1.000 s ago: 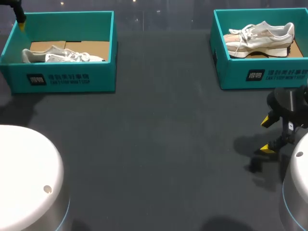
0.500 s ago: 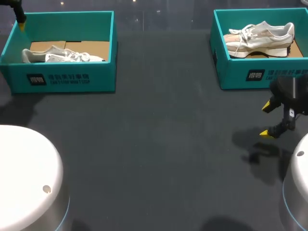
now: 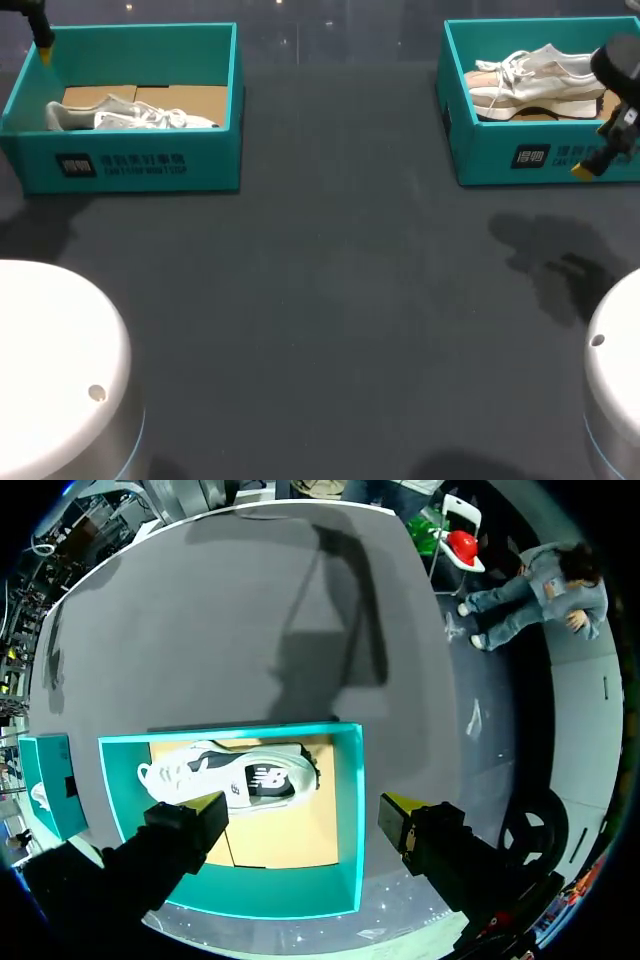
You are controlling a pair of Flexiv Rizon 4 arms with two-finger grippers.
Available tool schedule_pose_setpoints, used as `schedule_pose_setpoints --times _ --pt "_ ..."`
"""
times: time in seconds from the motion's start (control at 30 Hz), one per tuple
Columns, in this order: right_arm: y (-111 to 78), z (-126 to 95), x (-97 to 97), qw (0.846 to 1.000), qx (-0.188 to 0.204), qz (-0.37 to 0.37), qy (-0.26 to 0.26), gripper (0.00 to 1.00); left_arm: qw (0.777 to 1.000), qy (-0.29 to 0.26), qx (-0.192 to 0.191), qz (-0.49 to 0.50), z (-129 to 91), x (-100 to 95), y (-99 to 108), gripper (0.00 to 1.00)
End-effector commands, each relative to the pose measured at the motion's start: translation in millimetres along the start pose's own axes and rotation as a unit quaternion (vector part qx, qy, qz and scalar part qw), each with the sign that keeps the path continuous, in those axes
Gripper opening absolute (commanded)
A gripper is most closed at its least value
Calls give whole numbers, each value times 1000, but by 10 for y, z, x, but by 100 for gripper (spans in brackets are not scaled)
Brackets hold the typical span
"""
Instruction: Take the shoe out of the shoebox, open the shoe tongue, remove and reinsert the insole, then place the shoe into the shoebox
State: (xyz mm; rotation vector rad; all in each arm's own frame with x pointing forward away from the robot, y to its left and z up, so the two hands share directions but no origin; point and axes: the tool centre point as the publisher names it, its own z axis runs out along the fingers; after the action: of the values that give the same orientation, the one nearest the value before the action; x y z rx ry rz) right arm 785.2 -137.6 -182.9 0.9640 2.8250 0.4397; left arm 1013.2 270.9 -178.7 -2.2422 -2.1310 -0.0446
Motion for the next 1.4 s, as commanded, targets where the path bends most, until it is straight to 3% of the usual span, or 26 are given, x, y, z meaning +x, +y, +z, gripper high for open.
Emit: schedule_pose_setpoints --times 0.03,0.57,0.77,1.0,1.17,1.4 --pt "89 4 -222 995 102 20 -8 100 1000 0 0 1 -4 4 -3 100" --pt "89 4 -222 995 102 20 -8 100 1000 0 0 1 -4 4 -3 100" --pt "151 -61 -775 986 113 102 -66 100 1000 0 0 1 -4 4 -3 100" --pt "192 -96 -1444 957 153 225 -99 100 1000 0 0 1 -4 4 -3 100" --pt "332 -22 -1761 942 154 275 -114 100 1000 0 0 1 -4 4 -3 100" --pt "495 151 -2142 933 154 303 -116 100 1000 0 0 1 -4 4 -3 100"
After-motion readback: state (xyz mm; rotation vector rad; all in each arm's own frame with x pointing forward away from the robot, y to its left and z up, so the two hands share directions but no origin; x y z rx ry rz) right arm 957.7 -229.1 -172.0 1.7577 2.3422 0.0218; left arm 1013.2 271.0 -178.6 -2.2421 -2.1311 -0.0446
